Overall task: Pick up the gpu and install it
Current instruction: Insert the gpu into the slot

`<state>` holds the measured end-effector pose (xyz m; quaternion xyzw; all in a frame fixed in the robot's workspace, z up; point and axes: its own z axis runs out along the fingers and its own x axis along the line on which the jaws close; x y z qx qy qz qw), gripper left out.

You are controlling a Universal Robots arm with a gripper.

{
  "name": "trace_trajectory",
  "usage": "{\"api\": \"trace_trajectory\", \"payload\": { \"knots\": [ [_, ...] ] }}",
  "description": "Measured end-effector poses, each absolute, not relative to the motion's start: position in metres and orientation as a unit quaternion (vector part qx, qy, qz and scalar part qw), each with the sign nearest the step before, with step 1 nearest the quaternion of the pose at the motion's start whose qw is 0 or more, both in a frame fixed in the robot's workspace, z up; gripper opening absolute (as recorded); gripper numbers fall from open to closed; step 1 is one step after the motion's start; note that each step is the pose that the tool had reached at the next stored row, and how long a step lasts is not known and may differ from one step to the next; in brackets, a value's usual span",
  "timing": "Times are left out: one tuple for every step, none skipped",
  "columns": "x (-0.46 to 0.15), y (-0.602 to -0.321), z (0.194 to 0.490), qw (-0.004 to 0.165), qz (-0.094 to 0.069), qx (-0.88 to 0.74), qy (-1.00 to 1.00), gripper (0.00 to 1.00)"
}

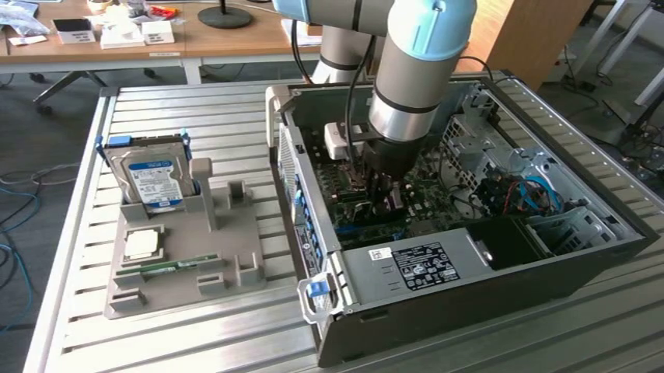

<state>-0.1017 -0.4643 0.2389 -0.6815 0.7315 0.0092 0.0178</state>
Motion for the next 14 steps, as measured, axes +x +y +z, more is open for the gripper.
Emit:
{"api": "trace_trajectory", "payload": {
  "knots": [
    [-0.1021, -0.4644, 0.2388, 0.018, 0.009, -0.681, 0.732, 0.27],
    [-0.1019, -0.4644, 0.2388, 0.018, 0.009, -0.681, 0.732, 0.33],
    [-0.1017, -0.4644, 0.2390, 0.018, 0.009, -0.681, 0.732, 0.39],
    [-0.1015, -0.4644, 0.2390, 0.018, 0.009, -0.682, 0.731, 0.39],
    [-0.1015, -0.4644, 0.2389, 0.018, 0.009, -0.682, 0.731, 0.39],
    [-0.1015, -0.4644, 0.2390, 0.018, 0.009, -0.682, 0.731, 0.45],
    [-0.1015, -0.4644, 0.2390, 0.018, 0.009, -0.682, 0.731, 0.51],
    [-0.1015, -0.4644, 0.2390, 0.018, 0.009, -0.682, 0.731, 0.51],
    [-0.1015, -0.4644, 0.2390, 0.018, 0.009, -0.682, 0.731, 0.57],
    [-0.1015, -0.4644, 0.2390, 0.018, 0.009, -0.682, 0.731, 0.63],
    [-0.1015, -0.4644, 0.2390, 0.018, 0.009, -0.682, 0.731, 0.68],
    [-0.1015, -0.4645, 0.2390, 0.018, 0.009, -0.682, 0.731, 0.68],
    [-0.1015, -0.4644, 0.2390, 0.018, 0.009, -0.682, 0.731, 0.74],
    [-0.1015, -0.4644, 0.2390, 0.018, 0.009, -0.682, 0.731, 0.74]
  ]
}}
